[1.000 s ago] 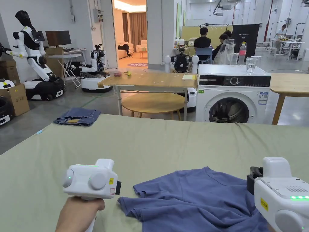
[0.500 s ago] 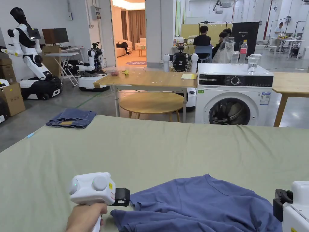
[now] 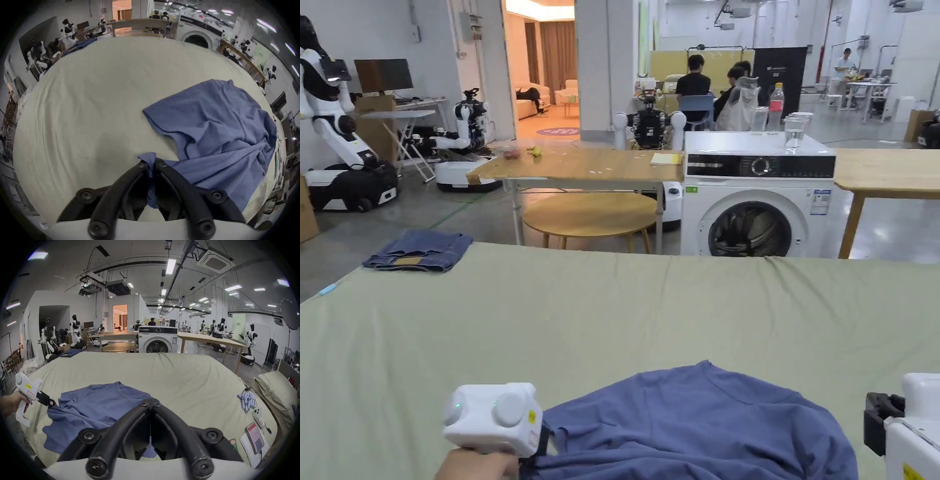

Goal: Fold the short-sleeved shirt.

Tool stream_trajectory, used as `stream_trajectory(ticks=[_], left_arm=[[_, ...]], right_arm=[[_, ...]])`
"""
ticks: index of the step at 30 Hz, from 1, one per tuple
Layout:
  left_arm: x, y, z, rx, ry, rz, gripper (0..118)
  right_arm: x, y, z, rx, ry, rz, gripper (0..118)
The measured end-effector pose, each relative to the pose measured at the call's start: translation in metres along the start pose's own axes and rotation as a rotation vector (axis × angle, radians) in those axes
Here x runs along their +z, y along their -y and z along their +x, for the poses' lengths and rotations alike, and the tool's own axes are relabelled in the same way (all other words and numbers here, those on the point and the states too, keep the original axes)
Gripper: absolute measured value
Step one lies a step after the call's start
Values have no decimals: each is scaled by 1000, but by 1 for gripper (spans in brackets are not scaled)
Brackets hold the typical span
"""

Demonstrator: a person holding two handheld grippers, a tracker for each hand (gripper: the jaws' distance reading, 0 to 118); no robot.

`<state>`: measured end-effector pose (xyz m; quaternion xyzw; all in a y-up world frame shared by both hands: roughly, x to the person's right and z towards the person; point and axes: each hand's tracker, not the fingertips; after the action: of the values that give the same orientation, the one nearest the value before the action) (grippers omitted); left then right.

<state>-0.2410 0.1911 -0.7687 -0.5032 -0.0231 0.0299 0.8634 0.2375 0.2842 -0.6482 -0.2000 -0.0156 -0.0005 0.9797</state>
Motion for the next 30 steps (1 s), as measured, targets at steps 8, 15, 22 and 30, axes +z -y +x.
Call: stream_trajectory(ticks=[8, 15, 22, 30], left_arm=[[61, 13, -3, -22, 50, 113, 1], [77, 21, 10, -21, 52, 137, 1], [72, 17, 13, -22, 43, 123, 1], [58, 9, 11, -26, 32, 104, 1]], right_arm=[[-82, -15, 31, -6, -25, -202, 22], [-181, -1, 39, -65, 28, -380, 112], [-224, 13, 37, -47, 58, -436, 112], [-219, 54, 19, -13, -26, -521, 67]])
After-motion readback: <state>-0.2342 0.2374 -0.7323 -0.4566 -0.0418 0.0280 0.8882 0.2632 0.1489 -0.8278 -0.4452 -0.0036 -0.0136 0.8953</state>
